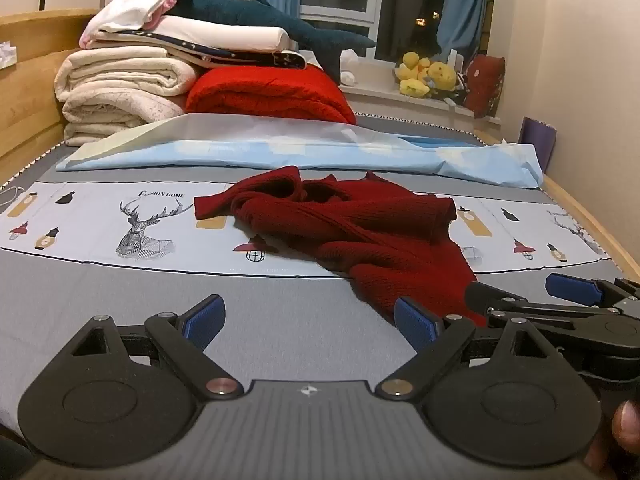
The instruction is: Fold small clothes
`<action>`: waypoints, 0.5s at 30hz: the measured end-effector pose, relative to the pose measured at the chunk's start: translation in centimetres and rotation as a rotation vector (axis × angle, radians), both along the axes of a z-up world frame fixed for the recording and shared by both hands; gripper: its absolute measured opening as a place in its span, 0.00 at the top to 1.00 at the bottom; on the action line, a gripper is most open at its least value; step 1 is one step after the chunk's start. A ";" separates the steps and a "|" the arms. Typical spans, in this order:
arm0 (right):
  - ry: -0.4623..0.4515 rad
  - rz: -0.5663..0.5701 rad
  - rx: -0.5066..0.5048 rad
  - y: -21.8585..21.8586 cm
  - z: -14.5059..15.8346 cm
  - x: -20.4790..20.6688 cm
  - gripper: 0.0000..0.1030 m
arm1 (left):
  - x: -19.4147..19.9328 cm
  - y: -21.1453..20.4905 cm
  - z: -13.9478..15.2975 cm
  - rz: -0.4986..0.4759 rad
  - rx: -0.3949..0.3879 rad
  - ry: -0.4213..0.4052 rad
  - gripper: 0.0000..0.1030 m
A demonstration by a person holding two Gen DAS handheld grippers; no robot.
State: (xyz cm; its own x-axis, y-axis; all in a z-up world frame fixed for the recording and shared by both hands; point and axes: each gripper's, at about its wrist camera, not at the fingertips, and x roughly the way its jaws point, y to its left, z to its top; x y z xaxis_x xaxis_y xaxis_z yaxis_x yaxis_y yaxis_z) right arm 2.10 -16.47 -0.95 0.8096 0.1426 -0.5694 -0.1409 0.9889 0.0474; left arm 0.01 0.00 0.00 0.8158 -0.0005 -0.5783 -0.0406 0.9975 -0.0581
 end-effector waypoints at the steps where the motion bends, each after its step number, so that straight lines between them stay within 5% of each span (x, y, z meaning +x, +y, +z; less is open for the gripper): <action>1: 0.001 0.001 0.000 0.0 0.0 0.0 0.13 | 0.0 0.0 0.0 0.001 -0.001 0.006 0.08; 15: 0.006 0.008 0.000 0.2 -0.1 0.0 0.19 | 0.2 -0.4 -0.4 0.000 -0.001 0.006 0.08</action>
